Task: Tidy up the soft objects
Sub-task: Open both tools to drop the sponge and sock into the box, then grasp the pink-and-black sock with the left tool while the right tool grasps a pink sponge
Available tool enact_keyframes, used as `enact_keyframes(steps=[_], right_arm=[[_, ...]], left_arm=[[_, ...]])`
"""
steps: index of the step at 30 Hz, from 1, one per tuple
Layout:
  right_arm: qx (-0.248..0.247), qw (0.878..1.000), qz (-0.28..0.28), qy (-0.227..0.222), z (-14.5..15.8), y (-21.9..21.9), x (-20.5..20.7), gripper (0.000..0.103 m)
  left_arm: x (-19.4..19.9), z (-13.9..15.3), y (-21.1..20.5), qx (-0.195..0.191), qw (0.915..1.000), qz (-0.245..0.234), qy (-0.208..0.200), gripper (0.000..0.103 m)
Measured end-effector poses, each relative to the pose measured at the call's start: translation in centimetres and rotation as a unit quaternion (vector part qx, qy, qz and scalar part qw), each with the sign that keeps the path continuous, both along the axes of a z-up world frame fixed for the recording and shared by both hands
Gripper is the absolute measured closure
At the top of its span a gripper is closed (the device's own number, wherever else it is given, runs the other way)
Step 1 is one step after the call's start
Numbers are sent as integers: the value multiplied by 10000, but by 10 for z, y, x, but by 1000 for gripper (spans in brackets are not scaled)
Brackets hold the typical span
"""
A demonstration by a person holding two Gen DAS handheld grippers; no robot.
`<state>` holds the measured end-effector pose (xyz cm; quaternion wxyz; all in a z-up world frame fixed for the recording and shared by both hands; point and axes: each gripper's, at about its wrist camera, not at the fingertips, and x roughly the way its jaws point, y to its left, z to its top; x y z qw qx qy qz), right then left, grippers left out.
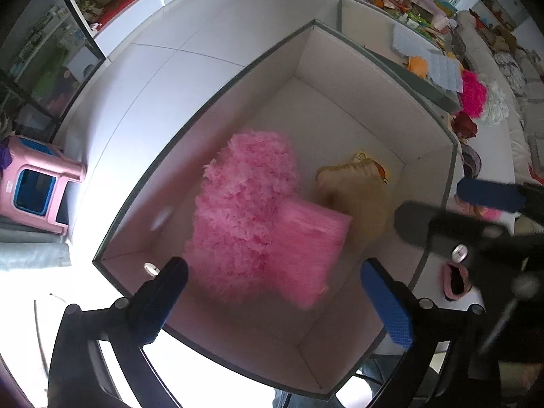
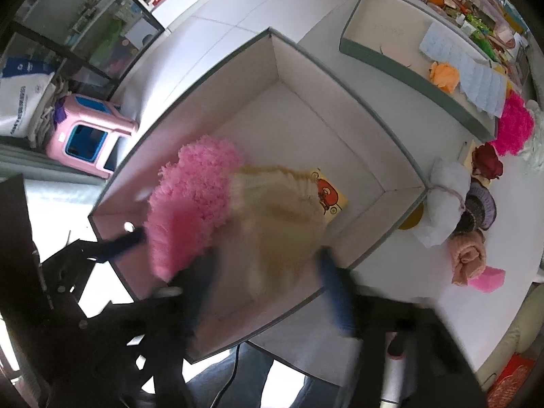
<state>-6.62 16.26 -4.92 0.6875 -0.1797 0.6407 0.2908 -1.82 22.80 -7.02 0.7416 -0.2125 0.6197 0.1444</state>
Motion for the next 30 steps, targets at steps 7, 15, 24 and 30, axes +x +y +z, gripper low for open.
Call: enact_keyframes(steps=[7, 15, 24, 30], right_arm=[[281, 9988, -146, -364, 16, -11, 1, 0], [481, 9954, -753, -349, 21, -55, 3, 0], [332, 9588, -2817, 134, -9, -190, 1, 0], [124, 8899, -4545, 379, -34, -292, -16, 0]], left_arm=[[-3, 3, 1, -40, 9999, 73, 63, 1], [0, 15, -17, 164, 9993, -299, 124, 1], [14, 23, -52, 431, 9940, -986, 220, 1], [26, 25, -87, 462, 9850, -1649, 218, 1]])
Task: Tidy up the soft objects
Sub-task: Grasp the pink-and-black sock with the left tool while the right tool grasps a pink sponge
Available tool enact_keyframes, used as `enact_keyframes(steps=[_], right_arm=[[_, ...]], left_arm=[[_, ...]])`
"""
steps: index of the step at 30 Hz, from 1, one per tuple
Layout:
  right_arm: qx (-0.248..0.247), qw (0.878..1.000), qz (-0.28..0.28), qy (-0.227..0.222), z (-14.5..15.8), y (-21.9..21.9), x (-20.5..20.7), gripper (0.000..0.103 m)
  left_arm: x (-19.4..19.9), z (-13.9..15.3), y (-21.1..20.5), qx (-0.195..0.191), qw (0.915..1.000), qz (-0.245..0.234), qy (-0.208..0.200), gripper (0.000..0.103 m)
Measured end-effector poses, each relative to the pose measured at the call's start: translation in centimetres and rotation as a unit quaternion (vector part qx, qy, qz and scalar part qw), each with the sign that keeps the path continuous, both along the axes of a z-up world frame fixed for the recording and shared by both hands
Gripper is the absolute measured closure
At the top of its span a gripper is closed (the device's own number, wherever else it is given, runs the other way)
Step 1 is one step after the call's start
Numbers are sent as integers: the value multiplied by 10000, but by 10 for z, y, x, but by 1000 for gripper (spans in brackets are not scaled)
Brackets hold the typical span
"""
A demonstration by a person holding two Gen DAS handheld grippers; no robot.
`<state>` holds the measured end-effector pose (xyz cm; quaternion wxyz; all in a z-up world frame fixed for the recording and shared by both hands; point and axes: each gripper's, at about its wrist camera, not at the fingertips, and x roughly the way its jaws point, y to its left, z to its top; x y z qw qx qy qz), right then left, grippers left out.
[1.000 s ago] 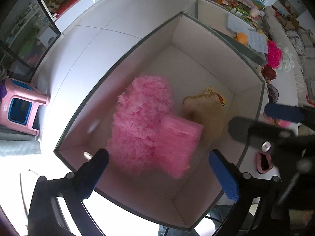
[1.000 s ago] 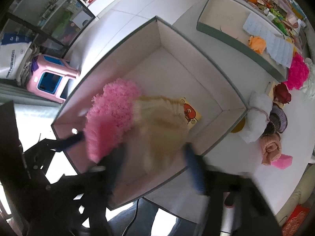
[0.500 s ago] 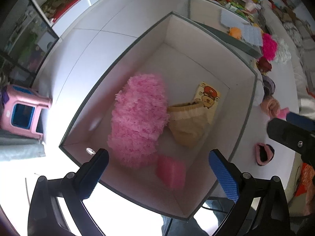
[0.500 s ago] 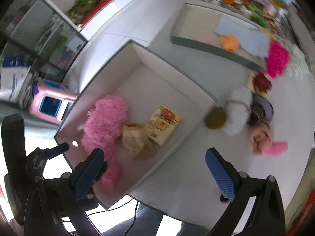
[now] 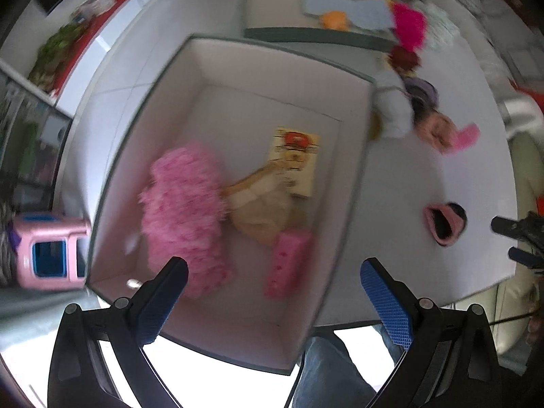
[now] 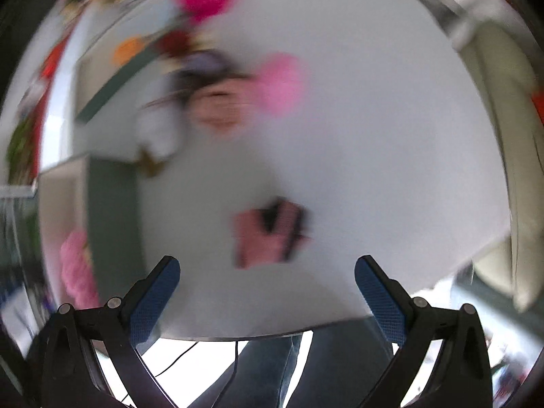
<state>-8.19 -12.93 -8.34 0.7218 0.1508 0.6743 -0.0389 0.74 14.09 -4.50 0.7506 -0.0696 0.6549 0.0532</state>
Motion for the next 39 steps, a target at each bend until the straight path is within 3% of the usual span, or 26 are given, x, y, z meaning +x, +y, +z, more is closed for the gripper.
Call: enact_keyframes(steps=[7, 12, 17, 25, 32, 39], right_arm=[[142, 9952, -649, 724, -39, -45, -35, 0], [118, 9945, -624, 832, -48, -63, -47, 0], [66, 9944, -502, 923, -52, -79, -47, 0], [-248, 9967, 7, 770, -58, -99, -26, 0], [-521, 9955, 691, 395, -51, -110, 7, 0], [-446, 9886, 1434, -54, -38, -104, 47, 0]], left_arm=[[15, 3, -57, -113, 9959, -896, 41, 1], [23, -8, -99, -98, 9905, -1350, 242, 1], [32, -24, -129, -124, 9879, -1462, 507, 1], [46, -49, -162, -358, 9905, -1049, 811, 1], [64, -76, -187, -637, 9938, -103, 908, 1], [74, -101, -207, -369, 9936, 361, 1009, 1]])
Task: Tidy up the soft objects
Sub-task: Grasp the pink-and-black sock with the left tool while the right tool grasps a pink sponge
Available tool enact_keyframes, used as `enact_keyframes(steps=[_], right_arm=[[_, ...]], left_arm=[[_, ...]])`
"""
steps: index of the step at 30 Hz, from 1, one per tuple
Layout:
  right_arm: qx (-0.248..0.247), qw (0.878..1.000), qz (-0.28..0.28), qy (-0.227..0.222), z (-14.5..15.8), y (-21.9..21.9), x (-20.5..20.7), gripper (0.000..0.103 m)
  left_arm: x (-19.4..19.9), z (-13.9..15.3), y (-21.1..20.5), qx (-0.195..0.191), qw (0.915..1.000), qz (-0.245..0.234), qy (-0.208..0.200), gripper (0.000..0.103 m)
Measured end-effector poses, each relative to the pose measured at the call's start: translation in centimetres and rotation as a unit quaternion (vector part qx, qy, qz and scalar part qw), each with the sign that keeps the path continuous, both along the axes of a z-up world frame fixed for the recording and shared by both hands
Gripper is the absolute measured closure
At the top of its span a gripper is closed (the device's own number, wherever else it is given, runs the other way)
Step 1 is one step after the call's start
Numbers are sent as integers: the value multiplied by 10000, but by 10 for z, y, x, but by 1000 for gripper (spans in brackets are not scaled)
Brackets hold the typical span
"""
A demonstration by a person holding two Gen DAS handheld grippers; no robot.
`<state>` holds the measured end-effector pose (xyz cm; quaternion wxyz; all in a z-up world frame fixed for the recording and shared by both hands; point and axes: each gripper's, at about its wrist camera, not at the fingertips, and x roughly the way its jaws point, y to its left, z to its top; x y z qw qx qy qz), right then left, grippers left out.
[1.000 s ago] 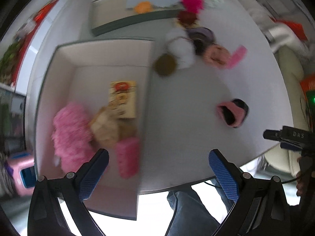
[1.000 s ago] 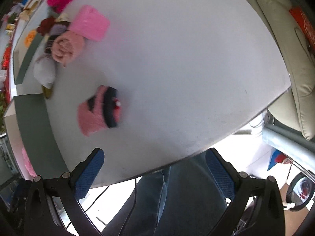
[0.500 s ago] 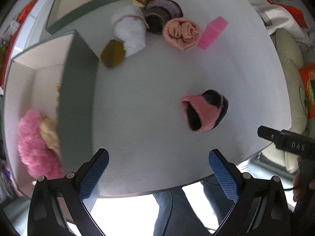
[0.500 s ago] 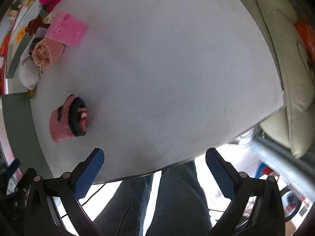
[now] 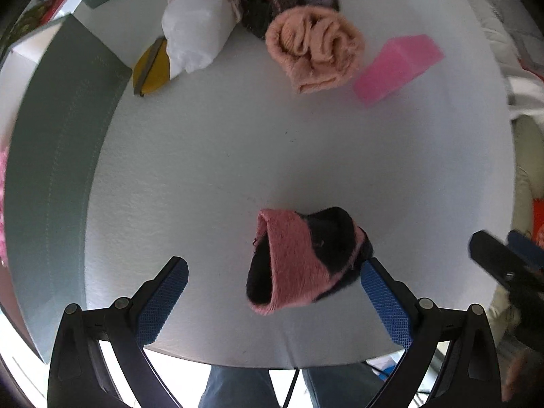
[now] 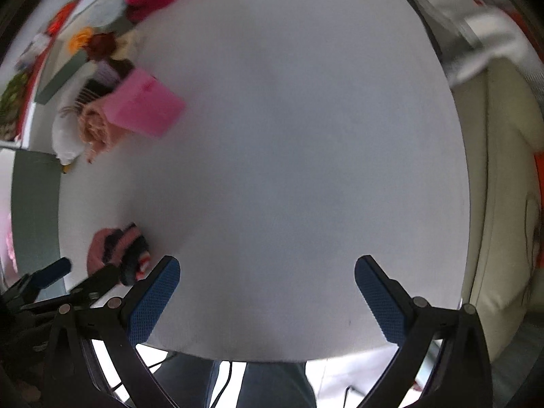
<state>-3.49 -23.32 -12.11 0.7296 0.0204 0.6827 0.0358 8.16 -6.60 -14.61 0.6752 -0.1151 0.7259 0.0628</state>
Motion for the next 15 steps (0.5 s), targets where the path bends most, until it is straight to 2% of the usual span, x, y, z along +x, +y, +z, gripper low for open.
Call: enact_keyframes(steps=[11, 15], right_arm=[[245, 9902, 1307, -435, 6, 64, 78, 0], [86, 9823, 1796, -520, -5, 91, 95, 1]], left_arm=[[-2, -23, 0, 82, 9982, 595, 60, 1], [-2, -35, 4, 33, 9967, 806, 130, 1]])
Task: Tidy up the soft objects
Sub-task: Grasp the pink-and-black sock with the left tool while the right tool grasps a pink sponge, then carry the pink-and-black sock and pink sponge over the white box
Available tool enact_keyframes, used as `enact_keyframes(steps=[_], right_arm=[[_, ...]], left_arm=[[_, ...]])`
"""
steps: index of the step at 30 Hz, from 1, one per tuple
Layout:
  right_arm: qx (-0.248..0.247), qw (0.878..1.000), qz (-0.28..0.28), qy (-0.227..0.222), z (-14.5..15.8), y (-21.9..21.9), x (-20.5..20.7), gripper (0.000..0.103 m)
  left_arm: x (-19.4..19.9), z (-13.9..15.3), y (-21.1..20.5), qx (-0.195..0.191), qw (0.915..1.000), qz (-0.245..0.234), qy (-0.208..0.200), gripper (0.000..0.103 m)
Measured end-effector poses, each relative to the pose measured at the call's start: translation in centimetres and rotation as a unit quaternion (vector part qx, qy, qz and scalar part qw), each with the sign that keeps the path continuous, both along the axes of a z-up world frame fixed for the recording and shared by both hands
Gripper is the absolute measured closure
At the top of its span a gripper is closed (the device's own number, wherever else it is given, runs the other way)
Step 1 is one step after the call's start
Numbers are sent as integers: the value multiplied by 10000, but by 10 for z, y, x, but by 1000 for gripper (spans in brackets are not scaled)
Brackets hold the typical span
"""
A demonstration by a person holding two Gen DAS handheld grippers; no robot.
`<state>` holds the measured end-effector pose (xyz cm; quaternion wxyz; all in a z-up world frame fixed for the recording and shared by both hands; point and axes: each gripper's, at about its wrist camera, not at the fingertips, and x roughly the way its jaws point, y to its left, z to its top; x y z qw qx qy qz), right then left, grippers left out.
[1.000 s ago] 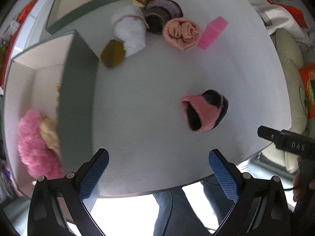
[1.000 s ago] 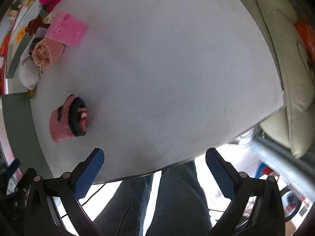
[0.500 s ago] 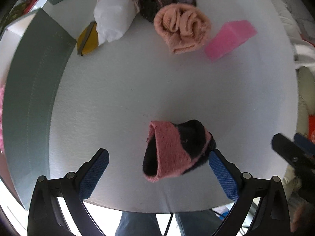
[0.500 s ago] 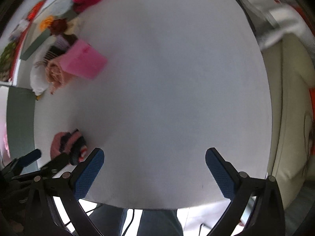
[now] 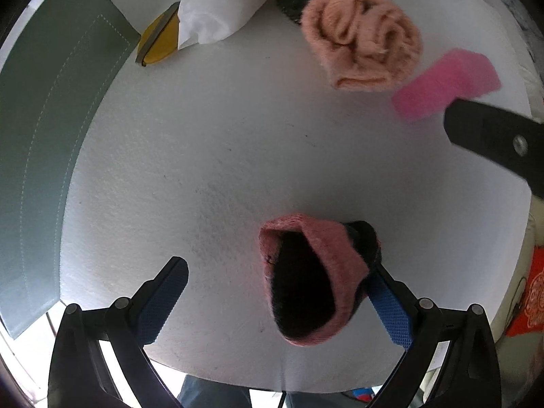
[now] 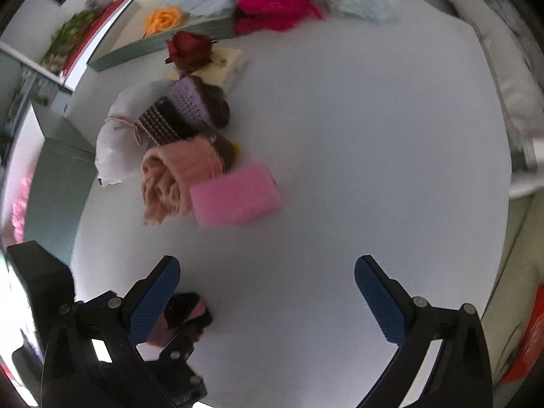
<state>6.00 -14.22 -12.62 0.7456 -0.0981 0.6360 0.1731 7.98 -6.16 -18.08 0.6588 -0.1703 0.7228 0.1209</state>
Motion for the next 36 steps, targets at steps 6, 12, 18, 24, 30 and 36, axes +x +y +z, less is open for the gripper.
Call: enact_keyframes(steps=[6, 12, 18, 24, 30, 36], right_arm=[[-105, 9987, 477, -133, -17, 19, 12, 2], [14, 9956, 932, -78, -24, 40, 14, 52], [260, 9982, 534, 129, -18, 15, 9, 53], [485, 9977, -135, 464, -15, -33, -10, 52], [670, 9926, -653, 780, -9, -68, -40, 52], [651, 9881, -878, 1079, -9, -89, -69, 52]], left_arm=[[2, -13, 2, -147, 9997, 175, 93, 1], [2, -15, 11, -178, 9996, 164, 152, 0], [13, -31, 28, -315, 9983, 215, 440, 0], [22, -26, 26, -337, 9988, 96, 348, 16], [23, -19, 5, -755, 9948, -581, 350, 69], [13, 4, -4, -530, 9909, -1225, 160, 73]])
